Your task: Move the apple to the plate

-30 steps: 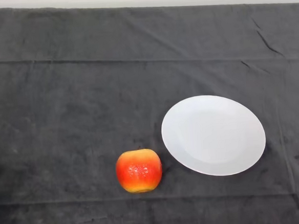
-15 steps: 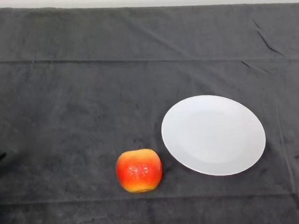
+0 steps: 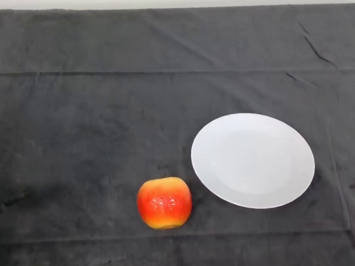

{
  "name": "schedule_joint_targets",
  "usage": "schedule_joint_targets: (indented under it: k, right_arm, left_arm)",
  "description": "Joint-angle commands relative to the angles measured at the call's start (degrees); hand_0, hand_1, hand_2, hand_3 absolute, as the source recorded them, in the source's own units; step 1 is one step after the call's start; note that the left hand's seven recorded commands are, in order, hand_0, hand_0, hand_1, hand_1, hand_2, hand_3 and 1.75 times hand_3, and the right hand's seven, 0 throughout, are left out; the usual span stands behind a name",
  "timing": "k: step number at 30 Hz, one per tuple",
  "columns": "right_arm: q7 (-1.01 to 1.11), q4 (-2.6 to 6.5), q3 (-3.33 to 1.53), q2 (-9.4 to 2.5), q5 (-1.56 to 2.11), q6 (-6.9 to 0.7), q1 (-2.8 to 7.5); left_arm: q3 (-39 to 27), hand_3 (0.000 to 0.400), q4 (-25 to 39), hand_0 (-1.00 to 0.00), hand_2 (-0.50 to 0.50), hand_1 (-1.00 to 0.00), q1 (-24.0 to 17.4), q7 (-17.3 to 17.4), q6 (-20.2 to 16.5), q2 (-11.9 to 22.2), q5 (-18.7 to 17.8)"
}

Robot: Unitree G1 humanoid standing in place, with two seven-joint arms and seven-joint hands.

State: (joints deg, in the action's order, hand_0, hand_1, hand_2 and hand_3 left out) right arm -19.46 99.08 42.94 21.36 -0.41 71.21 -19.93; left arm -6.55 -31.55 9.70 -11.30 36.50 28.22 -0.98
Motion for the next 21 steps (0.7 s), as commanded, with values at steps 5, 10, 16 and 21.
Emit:
schedule_joint_targets:
  k: [5,10,16,21]
  right_arm:
    - [0.09,3.83,0.23,-7.36,0.09,-3.71,2.01]
    - [0.1,3.74,0.14,-7.38,0.19,-3.77,2.03]
    - [0.13,3.66,0.04,-7.41,0.31,-3.83,2.04]
    - [0.15,3.61,-0.05,-7.43,0.41,-3.86,2.05]
  left_arm:
    - [4.68,0.0,8.89,0.0,0.0,0.0,-1.92,1.18,-3.98,0.52,3.87]
    - [7.45,0.0,11.91,0.0,0.0,0.0,-2.41,2.41,-6.45,-0.82,5.6]
    - [10.49,0.0,13.71,0.0,0.0,0.0,-2.87,4.08,-8.43,-2.19,6.87]
    - [13.06,0.0,14.34,0.0,0.0,0.0,-3.46,5.55,-9.57,-3.05,7.7]
